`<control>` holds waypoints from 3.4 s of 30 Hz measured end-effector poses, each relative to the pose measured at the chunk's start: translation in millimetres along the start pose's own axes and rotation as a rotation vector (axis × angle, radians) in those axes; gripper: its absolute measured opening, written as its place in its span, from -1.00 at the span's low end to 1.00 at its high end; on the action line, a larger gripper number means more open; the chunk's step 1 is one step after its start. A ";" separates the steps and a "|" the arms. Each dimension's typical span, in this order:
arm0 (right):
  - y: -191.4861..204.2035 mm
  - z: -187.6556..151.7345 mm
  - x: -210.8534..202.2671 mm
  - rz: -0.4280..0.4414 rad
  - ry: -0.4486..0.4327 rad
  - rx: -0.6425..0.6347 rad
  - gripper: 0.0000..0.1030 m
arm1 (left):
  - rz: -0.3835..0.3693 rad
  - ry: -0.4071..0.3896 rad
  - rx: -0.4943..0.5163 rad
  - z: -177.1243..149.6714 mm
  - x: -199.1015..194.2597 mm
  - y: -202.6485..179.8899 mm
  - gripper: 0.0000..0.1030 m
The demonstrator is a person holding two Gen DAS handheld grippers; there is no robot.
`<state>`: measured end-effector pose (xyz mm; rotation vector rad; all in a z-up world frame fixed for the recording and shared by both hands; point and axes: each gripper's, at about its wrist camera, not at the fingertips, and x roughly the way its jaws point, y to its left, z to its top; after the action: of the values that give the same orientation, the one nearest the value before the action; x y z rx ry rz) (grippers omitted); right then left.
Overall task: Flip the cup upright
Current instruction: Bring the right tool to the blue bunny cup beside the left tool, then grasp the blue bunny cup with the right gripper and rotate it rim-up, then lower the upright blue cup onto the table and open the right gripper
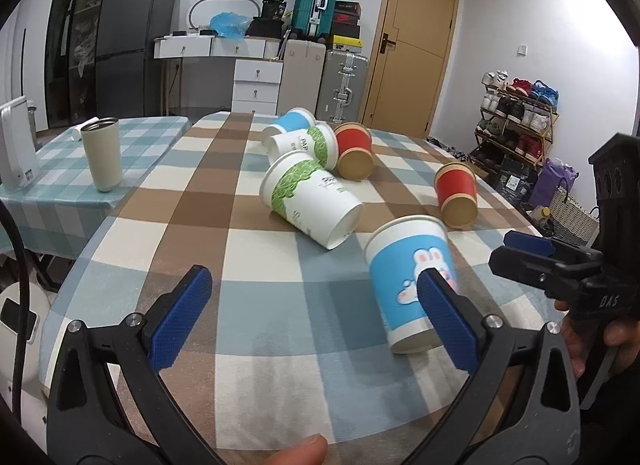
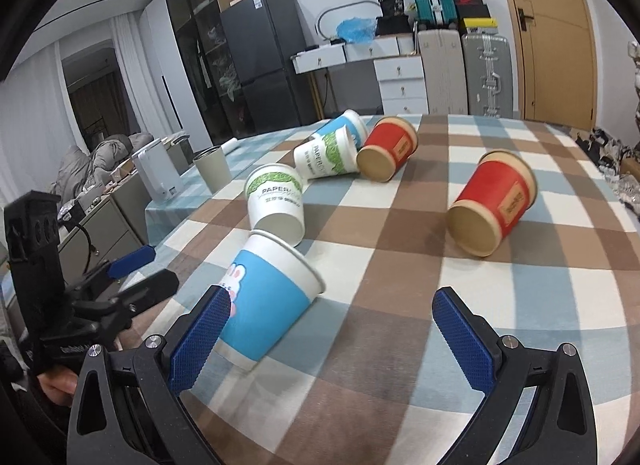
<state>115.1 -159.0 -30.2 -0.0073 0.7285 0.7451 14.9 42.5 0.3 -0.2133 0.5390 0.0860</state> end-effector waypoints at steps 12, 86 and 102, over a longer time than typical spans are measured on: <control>6.1 14.5 38.0 0.125 0.173 0.143 0.99 | 0.016 -0.013 0.017 -9.0 13.0 3.5 0.99; 39.4 -2.1 11.3 -0.011 0.043 -0.236 0.21 | 0.019 -0.018 0.044 -15.2 16.4 -5.9 0.99; 44.2 1.0 26.7 -0.103 -0.022 -0.280 0.25 | 0.017 -0.016 0.049 -16.3 17.2 -6.8 0.99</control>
<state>101.9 -109.3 -35.0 -0.2884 0.5936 0.7422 22.4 32.6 -21.0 -0.1598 0.5266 0.0911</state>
